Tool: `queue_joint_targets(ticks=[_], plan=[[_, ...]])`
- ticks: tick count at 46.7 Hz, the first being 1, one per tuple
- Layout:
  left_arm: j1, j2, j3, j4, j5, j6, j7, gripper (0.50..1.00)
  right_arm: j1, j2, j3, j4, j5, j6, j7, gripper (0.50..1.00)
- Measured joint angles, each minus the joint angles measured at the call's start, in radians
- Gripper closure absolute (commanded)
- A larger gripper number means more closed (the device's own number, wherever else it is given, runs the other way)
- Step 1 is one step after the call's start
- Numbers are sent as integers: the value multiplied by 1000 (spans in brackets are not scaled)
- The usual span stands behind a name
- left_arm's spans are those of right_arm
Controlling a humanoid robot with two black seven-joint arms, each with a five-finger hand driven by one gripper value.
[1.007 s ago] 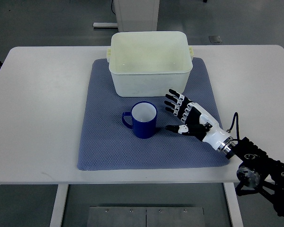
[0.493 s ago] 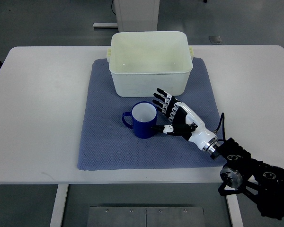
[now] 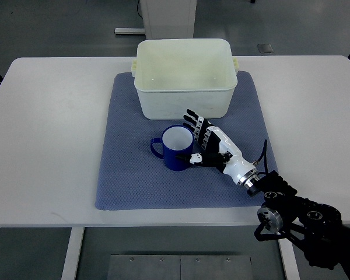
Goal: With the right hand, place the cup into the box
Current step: 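Close the right hand fingers around the blue mug's body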
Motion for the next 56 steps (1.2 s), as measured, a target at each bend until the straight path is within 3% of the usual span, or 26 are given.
queue_joint_targets(ticks=[26,35,44,48,51,52,56], plan=[[0,0,0,0,0,0,0,500,10,34,-46,1,-1,-30,0,517],[0,0,0,0,0,0,0,500,13,51,-60,1,-1,-62,0,567],[0,0,0,0,0,0,0,500,14,77,-65,-3,0,-101,0,699],[0,0,0,0,0,0,0,500,14,87,-65,-11,0,-121,0,829],[0,0,0,0,0,0,0,500,13,96,-65,-22,0,-141,0,973],[0,0,0,0,0,0,0,500,13,98,-65,-26,0,-146,0,1000],[0,0,0,0,0,0,0,500,13,100,-65,-37,0,-157,0,1000]])
